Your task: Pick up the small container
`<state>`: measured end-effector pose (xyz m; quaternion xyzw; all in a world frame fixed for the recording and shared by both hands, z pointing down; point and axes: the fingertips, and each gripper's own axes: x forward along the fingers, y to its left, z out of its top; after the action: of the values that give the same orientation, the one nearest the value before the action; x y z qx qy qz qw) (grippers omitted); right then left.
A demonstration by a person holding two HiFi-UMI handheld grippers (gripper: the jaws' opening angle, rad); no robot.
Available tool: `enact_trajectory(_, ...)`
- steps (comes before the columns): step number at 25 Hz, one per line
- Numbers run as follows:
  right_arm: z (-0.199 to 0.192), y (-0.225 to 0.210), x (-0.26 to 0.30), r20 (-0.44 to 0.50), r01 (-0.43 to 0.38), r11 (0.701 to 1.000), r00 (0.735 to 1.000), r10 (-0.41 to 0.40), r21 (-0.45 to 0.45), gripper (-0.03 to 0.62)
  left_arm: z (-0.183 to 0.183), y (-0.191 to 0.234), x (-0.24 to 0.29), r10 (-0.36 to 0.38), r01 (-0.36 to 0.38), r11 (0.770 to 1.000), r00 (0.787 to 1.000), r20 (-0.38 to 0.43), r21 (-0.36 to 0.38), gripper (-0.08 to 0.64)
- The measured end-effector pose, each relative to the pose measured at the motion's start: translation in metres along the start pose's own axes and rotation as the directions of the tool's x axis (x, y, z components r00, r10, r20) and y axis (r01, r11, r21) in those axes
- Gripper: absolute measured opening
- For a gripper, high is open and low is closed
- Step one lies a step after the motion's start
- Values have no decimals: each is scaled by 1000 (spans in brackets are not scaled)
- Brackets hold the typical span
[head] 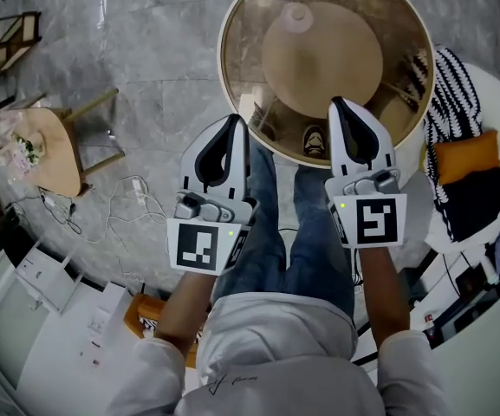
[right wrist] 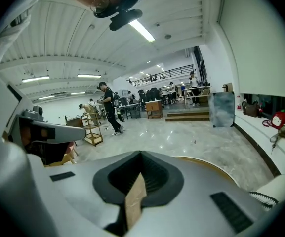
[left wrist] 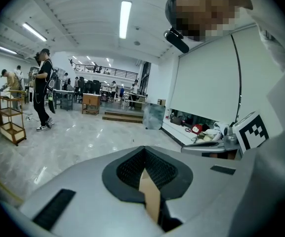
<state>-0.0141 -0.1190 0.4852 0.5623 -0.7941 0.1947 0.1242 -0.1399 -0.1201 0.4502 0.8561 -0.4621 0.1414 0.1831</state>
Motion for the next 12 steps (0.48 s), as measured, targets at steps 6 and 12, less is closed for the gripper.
enact_trajectory(6, -19, -3, 23, -7, 17, 1000, 1000, -17, 17, 15, -14, 8, 17, -18, 18, 1000, 1000, -11, 25, 15)
enact_trajectory(12, -39, -3, 39, 1, 33, 999, 999, -33, 21, 15, -29, 13, 30, -32, 33, 999, 999, -22, 25, 15)
